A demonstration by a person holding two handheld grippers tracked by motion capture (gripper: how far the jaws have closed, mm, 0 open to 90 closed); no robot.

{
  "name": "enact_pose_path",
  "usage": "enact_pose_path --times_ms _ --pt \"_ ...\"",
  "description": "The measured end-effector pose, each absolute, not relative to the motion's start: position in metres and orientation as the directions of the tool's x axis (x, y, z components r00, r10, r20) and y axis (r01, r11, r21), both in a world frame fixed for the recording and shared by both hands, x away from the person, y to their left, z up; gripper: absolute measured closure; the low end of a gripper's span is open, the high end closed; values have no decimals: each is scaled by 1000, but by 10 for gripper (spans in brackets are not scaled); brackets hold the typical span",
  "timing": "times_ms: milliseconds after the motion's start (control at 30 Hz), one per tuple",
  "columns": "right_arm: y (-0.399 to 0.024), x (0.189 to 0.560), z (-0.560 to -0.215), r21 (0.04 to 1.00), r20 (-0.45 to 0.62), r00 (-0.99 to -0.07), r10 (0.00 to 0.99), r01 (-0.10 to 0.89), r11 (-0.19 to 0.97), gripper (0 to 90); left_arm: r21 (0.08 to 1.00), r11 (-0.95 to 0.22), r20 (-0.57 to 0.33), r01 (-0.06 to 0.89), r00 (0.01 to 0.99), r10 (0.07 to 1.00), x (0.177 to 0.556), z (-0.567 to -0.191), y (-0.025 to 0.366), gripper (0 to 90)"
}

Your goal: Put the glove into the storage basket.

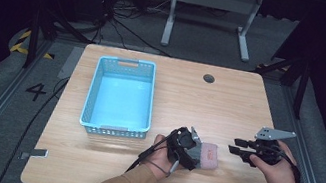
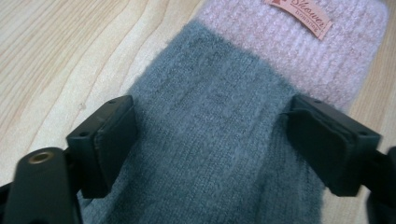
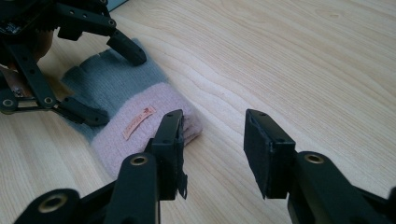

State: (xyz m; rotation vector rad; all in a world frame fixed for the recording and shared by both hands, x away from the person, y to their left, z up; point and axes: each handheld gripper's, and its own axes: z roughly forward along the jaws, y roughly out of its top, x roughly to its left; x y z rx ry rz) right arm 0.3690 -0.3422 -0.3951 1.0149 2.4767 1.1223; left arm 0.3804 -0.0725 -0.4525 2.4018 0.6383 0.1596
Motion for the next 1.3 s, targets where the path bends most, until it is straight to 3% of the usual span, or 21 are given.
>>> enact_pose_path --times_ms 233,467,600,767,1300 --pt "-344 369 -394 740 69 -725 685 498 453 587 604 -683 -35 411 870 492 379 -450 -73 288" --pt "-345 368 -392 745 61 -725 686 491 452 587 598 -698 -36 393 883 467 373 -446 -74 539" --pt "-345 368 -392 745 59 -725 686 490 453 589 598 -704 -25 383 887 461 372 -444 -74 627" --pt "-347 369 -392 744 60 -722 690 493 451 590 590 -719 12 368 886 464 370 -437 -72 658" --pt "-342 383 -389 756 63 -731 679 479 446 592 659 -644 -55 390 878 476 377 -389 -32 658"
